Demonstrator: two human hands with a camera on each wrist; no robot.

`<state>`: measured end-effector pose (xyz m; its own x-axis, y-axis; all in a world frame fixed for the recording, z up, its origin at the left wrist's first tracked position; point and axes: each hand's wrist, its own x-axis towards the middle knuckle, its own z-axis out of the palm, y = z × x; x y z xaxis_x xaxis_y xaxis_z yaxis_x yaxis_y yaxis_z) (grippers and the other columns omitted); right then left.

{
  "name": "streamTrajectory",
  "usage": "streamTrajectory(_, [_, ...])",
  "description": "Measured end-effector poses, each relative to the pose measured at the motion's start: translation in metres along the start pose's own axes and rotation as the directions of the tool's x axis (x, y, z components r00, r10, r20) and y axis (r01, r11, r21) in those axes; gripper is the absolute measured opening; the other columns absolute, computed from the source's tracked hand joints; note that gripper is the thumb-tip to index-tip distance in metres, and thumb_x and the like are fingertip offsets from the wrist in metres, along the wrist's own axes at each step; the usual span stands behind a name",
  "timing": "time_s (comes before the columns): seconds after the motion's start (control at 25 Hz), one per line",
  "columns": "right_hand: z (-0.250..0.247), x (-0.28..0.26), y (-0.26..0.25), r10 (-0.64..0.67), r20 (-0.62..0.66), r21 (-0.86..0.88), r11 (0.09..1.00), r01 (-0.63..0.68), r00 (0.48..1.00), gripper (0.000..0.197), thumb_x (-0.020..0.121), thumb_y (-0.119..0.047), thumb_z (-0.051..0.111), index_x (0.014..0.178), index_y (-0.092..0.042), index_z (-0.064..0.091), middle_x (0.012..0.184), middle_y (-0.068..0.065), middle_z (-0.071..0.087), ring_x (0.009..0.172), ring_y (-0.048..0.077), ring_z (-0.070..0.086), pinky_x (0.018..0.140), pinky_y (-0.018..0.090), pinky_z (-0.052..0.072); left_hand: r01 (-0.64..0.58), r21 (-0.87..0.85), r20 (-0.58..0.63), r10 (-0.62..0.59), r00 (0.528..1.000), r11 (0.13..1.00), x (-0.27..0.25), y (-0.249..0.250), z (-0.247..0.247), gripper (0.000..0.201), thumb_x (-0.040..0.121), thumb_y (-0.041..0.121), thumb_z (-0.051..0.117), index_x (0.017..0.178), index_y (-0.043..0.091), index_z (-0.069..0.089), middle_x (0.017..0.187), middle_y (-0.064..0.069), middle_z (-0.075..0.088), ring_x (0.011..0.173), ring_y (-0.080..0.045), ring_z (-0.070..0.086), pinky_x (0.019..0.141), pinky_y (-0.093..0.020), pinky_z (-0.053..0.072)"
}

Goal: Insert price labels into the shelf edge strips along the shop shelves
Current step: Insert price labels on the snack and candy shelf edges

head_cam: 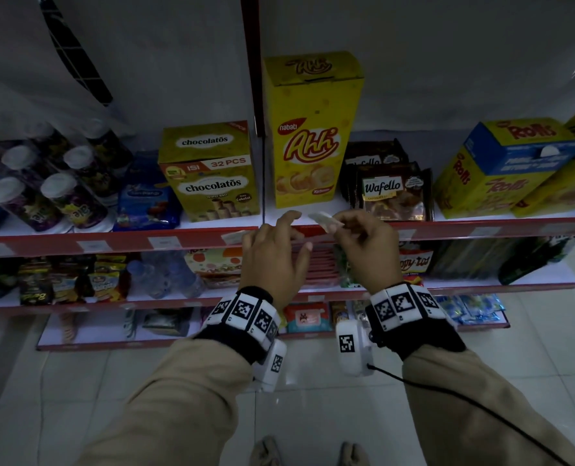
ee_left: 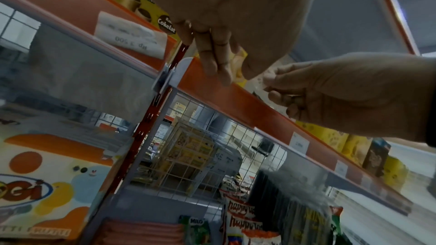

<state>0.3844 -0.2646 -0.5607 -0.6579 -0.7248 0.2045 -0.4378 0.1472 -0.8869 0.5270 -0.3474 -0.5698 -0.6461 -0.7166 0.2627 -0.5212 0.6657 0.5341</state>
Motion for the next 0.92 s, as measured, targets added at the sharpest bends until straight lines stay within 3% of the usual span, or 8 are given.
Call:
streamTrajectory(0.12, [0.008,-0.004,-0.009,0.184,0.045,0.309,0.932,-0.189,0.982,0.012,0.081,-0.012,0.074,0.087,-0.012,0.064,0.076,0.004,0.068,0.065,0.006,0.064,0.06,0.02,0.051,0.08,-0.057,0.0,-0.08,0.997,0.995,0.005,0.002,0.001,0.038,0.095,0.047,0.044,0.126,0.027,0.05,0.101,0.009,0.066,0.106,-0.02,0.05,0.092,-0.037,0.03])
streamTrajectory(0.2, [0.013,-0.008,-0.011,0.232,0.087,0.377,0.892,-0.248,0.969,0.015,0.079,-0.009,0.075,0.088,-0.007,0.062,0.076,0.013,0.066,0.061,0.008,0.062,0.055,0.019,0.049,0.122,-0.169,-0.007,-0.125,0.992,0.978,0.006,0.004,0.002,0.036,0.096,0.046,0.043,0.117,0.021,0.058,0.098,0.001,0.067,0.1,-0.025,0.052,0.089,-0.044,0.039])
streamTrajectory(0.28, [0.018,-0.013,-0.008,0.241,0.092,0.347,0.902,-0.258,0.966,0.016,0.079,-0.008,0.075,0.088,-0.004,0.062,0.079,0.019,0.066,0.067,0.015,0.063,0.06,0.024,0.051,0.145,-0.245,-0.025,-0.156,0.987,0.959,0.006,0.004,0.003,0.027,0.097,0.037,0.047,0.103,0.015,0.062,0.092,-0.002,0.066,0.093,-0.028,0.052,0.082,-0.047,0.044])
streamTrajectory(0.44, [0.018,-0.017,-0.003,0.045,0.051,0.099,0.994,-0.05,0.998,0.02,0.084,-0.016,0.071,0.102,-0.01,0.065,0.089,0.002,0.067,0.082,0.013,0.063,0.075,0.026,0.053,0.099,-0.097,0.028,-0.096,0.995,0.99,0.008,-0.002,0.002,0.021,0.097,0.031,0.049,0.098,0.015,0.062,0.095,-0.003,0.065,0.094,-0.028,0.05,0.084,-0.045,0.041])
streamTrajectory(0.56, [0.014,-0.01,-0.004,-0.147,0.124,-0.064,0.986,0.155,0.981,0.019,0.089,-0.018,0.065,0.108,-0.017,0.066,0.093,-0.012,0.063,0.09,0.013,0.061,0.081,0.033,0.051,0.006,0.056,0.066,-0.01,0.998,0.998,0.008,-0.005,-0.001,0.022,0.097,0.034,0.047,0.1,0.018,0.062,0.099,0.0,0.063,0.099,-0.026,0.049,0.086,-0.041,0.034])
streamTrajectory(0.76, [0.011,0.0,-0.003,-0.023,0.144,0.056,0.998,0.015,0.989,0.004,0.088,-0.009,0.063,0.091,-0.01,0.065,0.086,0.001,0.067,0.081,0.013,0.064,0.074,0.034,0.053,0.03,0.066,0.066,-0.035,0.997,0.997,0.012,-0.006,-0.002,0.023,0.097,0.039,0.046,0.102,0.023,0.062,0.101,0.005,0.063,0.102,-0.021,0.048,0.084,-0.037,0.028])
streamTrajectory(0.84, [0.007,-0.001,-0.002,-0.081,0.14,-0.013,0.996,0.083,0.987,0.014,0.087,-0.011,0.062,0.1,-0.015,0.064,0.094,0.0,0.066,0.088,0.013,0.062,0.077,0.03,0.048,0.013,0.106,0.081,-0.021,0.997,0.994,0.015,-0.005,-0.004,0.02,0.096,0.037,0.047,0.101,0.024,0.061,0.102,0.006,0.062,0.102,-0.021,0.048,0.083,-0.035,0.025])
streamTrajectory(0.92, [0.004,-0.001,-0.002,-0.203,0.211,-0.245,0.936,0.253,0.956,0.023,0.088,-0.017,0.06,0.11,-0.022,0.063,0.102,-0.003,0.065,0.099,0.019,0.057,0.084,0.037,0.044,-0.049,0.187,0.119,0.027,0.993,0.981,0.016,-0.005,-0.005,0.018,0.095,0.033,0.047,0.103,0.024,0.06,0.106,0.006,0.06,0.104,-0.021,0.047,0.084,-0.035,0.023])
